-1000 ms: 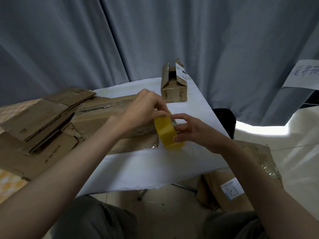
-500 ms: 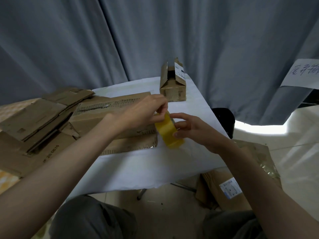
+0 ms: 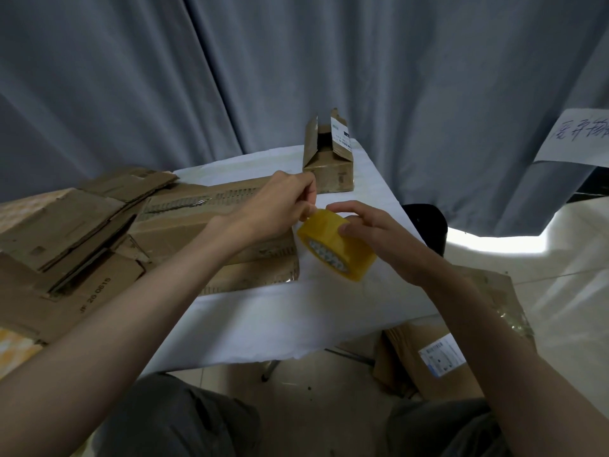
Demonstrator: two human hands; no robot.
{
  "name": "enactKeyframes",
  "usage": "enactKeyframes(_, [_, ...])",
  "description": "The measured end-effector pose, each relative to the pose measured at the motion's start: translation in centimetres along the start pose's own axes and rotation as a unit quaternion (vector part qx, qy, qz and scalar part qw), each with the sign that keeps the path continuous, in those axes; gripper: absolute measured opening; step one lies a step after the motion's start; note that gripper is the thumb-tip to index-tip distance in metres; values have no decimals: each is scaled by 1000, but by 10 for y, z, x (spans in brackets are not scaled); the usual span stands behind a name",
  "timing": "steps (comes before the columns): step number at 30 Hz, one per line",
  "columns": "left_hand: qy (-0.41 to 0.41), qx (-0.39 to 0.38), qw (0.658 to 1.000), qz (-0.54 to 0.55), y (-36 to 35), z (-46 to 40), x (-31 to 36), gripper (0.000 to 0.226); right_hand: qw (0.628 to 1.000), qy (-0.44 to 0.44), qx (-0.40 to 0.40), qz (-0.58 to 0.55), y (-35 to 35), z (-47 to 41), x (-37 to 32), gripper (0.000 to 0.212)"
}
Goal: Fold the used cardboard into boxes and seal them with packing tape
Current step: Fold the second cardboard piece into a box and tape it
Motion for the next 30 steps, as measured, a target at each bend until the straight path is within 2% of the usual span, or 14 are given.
enactKeyframes(11, [23, 5, 999, 24, 3, 3, 3, 26, 1000, -9, -5, 7, 2, 3, -6, 28])
enactKeyframes(18, [48, -30, 997, 46, 7, 4, 6, 19, 1000, -19, -15, 12, 2, 7, -10, 31])
enactKeyframes(24, [58, -69, 991, 96, 8, 7, 6, 16, 999, 8, -27, 47, -1, 11, -13, 27])
enactKeyframes(28, [44, -71, 986, 142, 18, 7, 10, 17, 996, 27, 8, 82, -6, 9, -15, 25])
enactKeyframes(30, [26, -70, 988, 132, 24, 6, 14, 18, 993, 29, 34, 112, -7, 7, -14, 21])
Point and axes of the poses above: each hand's wrist, its own z-axis away from the middle knuckle, its own y-axis out of the back of the hand, x = y × z, the point moved 1 cm from there along -z, towards the middle knuckle, and after that the axes turned 3 degrees about -x, right-handed, at the moved point
